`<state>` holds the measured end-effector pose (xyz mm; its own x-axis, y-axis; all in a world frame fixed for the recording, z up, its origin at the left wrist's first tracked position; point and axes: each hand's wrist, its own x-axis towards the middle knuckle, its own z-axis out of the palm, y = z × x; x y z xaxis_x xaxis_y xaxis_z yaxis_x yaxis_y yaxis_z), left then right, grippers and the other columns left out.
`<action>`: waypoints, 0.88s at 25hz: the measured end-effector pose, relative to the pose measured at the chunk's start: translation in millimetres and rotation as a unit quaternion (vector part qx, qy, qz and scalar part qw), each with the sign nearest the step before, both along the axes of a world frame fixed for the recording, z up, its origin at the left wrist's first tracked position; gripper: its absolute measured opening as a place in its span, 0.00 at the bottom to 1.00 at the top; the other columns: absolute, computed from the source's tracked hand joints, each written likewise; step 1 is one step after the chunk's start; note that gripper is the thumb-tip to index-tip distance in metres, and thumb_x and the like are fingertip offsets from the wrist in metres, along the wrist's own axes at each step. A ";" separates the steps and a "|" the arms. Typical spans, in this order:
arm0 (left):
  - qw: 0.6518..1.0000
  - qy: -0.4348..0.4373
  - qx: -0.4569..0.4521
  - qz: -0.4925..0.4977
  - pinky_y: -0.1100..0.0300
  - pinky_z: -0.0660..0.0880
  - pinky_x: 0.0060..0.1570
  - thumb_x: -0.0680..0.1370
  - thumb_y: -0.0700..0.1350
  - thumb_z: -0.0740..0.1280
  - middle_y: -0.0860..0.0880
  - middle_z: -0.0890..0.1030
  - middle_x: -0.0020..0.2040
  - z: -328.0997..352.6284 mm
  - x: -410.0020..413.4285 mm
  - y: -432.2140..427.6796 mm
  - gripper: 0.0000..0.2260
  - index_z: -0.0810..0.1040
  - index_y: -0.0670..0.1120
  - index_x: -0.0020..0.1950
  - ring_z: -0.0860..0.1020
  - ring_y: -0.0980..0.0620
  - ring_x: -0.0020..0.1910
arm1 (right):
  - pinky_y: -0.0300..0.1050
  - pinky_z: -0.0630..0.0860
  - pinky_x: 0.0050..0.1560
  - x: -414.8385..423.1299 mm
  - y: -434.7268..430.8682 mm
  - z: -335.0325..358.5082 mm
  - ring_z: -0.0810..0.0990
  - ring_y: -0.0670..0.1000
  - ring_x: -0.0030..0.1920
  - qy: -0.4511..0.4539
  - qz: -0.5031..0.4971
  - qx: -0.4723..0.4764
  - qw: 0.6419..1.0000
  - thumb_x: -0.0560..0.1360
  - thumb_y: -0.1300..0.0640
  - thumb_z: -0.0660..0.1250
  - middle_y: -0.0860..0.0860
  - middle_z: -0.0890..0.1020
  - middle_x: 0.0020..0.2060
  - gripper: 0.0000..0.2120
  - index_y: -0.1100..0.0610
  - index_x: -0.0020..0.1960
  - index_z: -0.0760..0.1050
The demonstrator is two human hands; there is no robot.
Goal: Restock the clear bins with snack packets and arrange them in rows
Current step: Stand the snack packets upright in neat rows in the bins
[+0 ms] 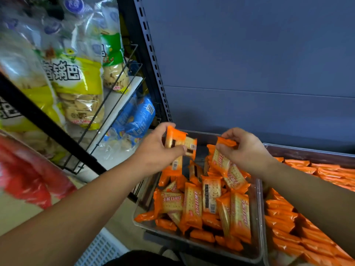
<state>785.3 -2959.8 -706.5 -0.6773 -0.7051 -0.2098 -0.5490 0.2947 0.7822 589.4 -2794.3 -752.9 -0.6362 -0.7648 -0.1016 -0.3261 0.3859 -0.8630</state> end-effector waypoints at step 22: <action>0.941 -0.274 0.058 -0.192 0.50 0.73 0.69 0.79 0.54 0.73 0.49 0.78 0.72 -122.7 -101.2 -16.7 0.26 0.74 0.50 0.75 0.77 0.47 0.69 | 0.39 0.79 0.34 -19.1 3.7 -25.0 0.85 0.48 0.33 -0.047 -0.051 0.044 0.997 0.80 0.50 0.72 0.44 0.84 0.47 0.08 0.45 0.58 0.77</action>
<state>684.1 -2976.6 -829.3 -0.6448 -0.3819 -0.6621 -0.7500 0.4831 0.4518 570.3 -2790.6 -777.9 -0.6953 -0.6814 -0.2285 -0.2002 0.4890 -0.8490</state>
